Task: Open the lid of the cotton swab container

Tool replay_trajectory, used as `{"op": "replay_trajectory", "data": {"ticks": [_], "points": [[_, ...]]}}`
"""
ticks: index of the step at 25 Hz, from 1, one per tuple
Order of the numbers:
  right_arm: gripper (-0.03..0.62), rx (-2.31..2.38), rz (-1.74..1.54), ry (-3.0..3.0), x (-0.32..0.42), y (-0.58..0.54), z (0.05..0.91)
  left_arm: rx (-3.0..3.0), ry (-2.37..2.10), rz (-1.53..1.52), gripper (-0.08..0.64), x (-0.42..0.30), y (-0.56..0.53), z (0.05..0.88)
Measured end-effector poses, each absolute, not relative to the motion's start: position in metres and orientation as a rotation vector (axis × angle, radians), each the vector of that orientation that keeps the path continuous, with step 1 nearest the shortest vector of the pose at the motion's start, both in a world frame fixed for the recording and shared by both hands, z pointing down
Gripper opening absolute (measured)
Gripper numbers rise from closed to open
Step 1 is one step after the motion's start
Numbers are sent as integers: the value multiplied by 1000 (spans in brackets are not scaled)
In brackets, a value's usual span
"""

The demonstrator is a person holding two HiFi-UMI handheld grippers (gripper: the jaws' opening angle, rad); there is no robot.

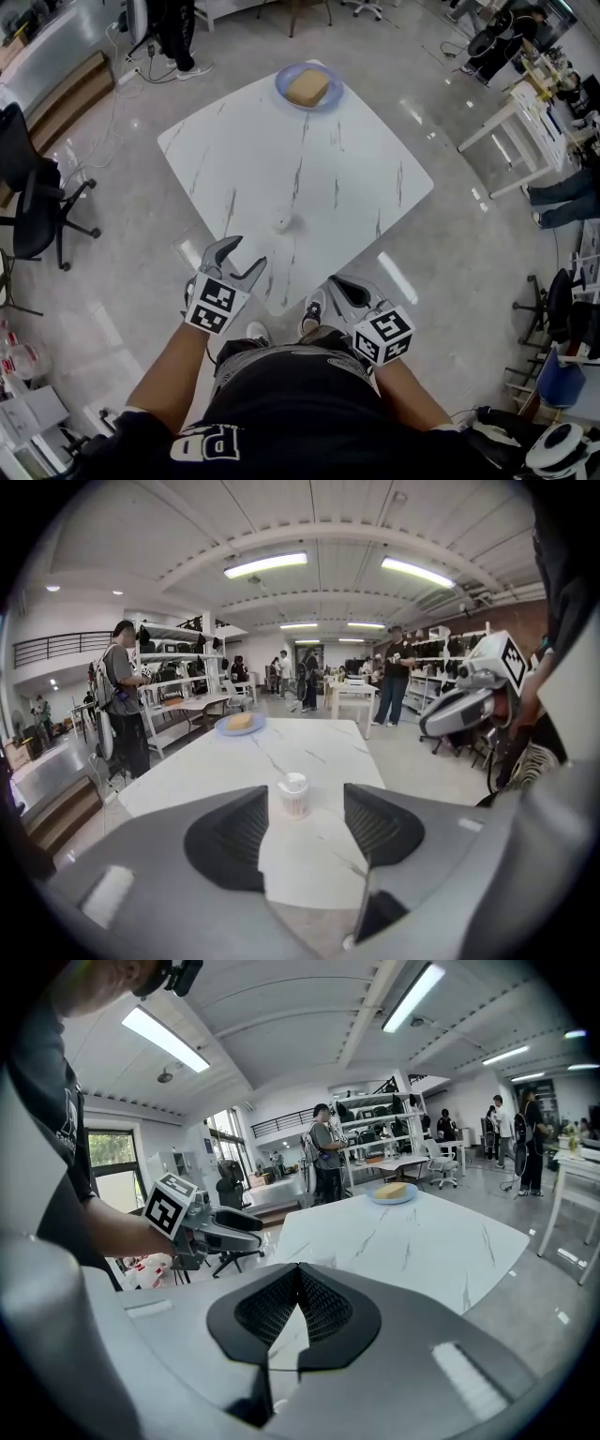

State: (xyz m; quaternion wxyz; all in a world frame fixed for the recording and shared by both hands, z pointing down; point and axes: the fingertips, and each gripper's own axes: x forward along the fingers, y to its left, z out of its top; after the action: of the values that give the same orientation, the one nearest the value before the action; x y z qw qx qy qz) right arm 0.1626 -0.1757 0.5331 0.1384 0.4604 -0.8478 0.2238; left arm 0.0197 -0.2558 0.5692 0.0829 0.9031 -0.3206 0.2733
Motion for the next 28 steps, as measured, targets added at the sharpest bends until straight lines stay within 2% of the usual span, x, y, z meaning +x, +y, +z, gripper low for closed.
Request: {"op": "replay_trajectory", "data": {"ticks": [11, 28], "points": [[0, 1264, 685, -2469, 180, -207, 546, 2606, -936, 978, 305, 43, -293, 631], [0, 1201, 730, -2440, 201, -228, 566, 2516, -873, 1024, 323, 76, -326, 697]]}}
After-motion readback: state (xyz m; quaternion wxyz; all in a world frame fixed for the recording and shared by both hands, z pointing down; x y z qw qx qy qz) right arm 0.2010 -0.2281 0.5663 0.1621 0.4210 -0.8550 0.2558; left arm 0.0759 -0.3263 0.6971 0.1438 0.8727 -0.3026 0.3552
